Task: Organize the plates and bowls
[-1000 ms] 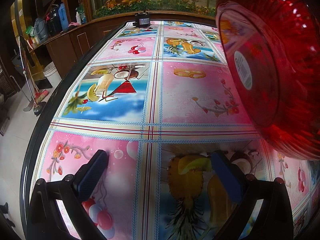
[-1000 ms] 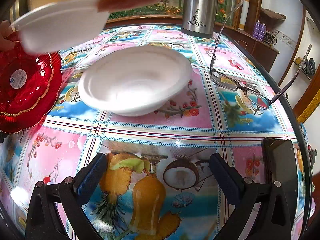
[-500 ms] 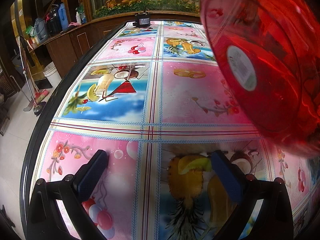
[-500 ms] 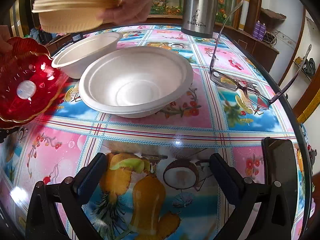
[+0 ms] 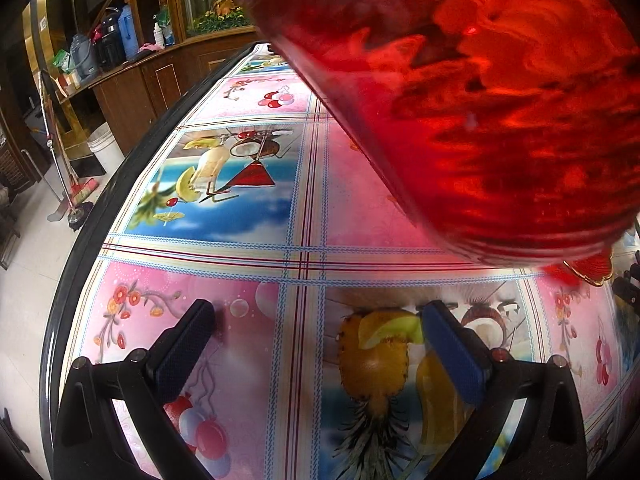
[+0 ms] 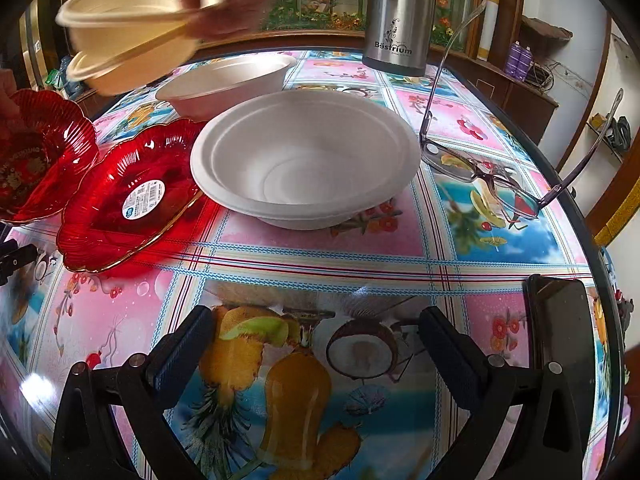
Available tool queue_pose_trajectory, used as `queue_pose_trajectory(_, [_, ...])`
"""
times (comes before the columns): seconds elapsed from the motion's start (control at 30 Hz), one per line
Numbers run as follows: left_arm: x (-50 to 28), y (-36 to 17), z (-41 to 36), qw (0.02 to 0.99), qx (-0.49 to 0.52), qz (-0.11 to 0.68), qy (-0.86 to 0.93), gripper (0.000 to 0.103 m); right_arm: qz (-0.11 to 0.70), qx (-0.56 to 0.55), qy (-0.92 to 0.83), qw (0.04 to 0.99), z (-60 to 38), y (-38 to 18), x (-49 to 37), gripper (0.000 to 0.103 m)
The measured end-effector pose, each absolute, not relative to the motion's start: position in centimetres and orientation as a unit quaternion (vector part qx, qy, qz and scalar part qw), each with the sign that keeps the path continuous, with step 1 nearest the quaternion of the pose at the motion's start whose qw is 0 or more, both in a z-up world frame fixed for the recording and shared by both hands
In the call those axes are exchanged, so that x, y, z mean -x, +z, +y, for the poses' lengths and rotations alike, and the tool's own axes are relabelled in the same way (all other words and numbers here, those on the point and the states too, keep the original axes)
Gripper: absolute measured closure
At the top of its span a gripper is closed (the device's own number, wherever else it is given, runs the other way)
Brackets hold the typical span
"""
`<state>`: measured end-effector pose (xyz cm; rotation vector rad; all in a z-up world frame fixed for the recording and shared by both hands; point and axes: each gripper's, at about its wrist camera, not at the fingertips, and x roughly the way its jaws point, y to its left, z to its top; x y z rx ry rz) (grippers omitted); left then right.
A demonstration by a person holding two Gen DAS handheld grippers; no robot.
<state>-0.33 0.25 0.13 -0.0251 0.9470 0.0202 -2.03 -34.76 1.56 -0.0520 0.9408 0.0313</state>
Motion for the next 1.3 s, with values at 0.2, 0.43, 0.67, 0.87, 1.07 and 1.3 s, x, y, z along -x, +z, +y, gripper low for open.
queue_pose_trajectory(0.2, [0.23, 0.12, 0.27, 0.89, 0.012, 0.456, 0.01, 0.0, 0.453, 0.025, 0.015, 0.891, -34.72, 1.58, 2.07, 0.0])
queue_pose_trajectory(0.43, [0.22, 0.15, 0.28, 0.89, 0.012, 0.456, 0.01, 0.0, 0.453, 0.025, 0.015, 0.891, -34.73, 1.62, 2.07, 0.0])
queue_pose_trajectory(0.67, [0.15, 0.24, 0.19, 0.89, 0.012, 0.456, 0.01, 0.0, 0.453, 0.026, 0.015, 0.891, -34.73, 1.63, 2.06, 0.0])
queue_pose_trajectory(0.87, [0.14, 0.19, 0.26, 0.89, 0.012, 0.456, 0.009, 0.0, 0.453, 0.026, 0.015, 0.891, -34.72, 1.68, 2.09, 0.0])
queue_pose_trajectory(1.07, [0.09, 0.2, 0.34, 0.89, 0.012, 0.456, 0.009, 0.0, 0.453, 0.026, 0.015, 0.891, -34.68, 1.68, 2.13, 0.0])
queue_pose_trajectory(1.3, [0.11, 0.17, 0.36, 0.89, 0.012, 0.456, 0.009, 0.0, 0.453, 0.026, 0.015, 0.891, -34.72, 1.6, 2.03, 0.0])
